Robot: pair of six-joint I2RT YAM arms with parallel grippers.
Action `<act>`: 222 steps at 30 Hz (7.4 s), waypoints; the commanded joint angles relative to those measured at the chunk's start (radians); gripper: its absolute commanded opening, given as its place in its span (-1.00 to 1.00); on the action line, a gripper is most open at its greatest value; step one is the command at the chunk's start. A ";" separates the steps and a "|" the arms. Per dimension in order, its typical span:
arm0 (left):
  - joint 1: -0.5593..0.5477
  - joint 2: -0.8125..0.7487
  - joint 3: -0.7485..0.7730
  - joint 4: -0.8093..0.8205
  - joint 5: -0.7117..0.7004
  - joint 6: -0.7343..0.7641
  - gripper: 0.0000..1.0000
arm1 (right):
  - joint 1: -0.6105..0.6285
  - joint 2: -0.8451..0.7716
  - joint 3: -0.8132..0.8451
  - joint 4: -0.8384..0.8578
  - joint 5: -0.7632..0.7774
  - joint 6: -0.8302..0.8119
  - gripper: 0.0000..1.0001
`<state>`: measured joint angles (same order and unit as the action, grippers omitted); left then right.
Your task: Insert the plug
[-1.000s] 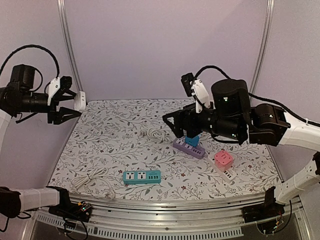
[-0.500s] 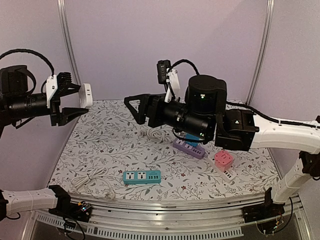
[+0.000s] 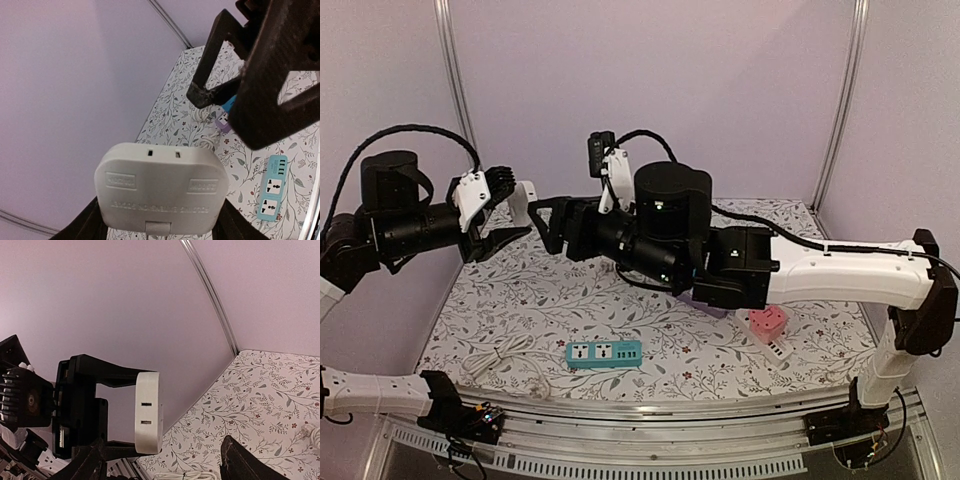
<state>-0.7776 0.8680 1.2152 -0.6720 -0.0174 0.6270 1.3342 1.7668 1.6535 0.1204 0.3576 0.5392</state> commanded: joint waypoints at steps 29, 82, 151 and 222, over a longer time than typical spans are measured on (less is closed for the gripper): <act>-0.111 -0.050 -0.264 0.345 -0.139 -0.043 -1.00 | -0.073 0.185 0.104 -0.100 -0.035 0.080 0.00; -0.049 -0.167 -0.953 0.799 0.467 -0.201 0.97 | -0.210 0.214 -0.068 -0.640 -0.702 -1.017 -1.00; 0.059 0.225 -0.903 1.128 0.682 -0.404 -0.71 | -0.236 0.111 -0.103 -0.448 -0.888 -1.020 -1.00; -0.126 0.388 -1.021 1.638 0.377 -0.775 -1.00 | -0.319 -0.275 -0.744 -0.139 -0.647 -0.750 0.97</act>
<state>-0.8574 1.1915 0.2039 0.8223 0.4114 -0.0990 1.0328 1.6066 1.0103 -0.3424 -0.2504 -0.3367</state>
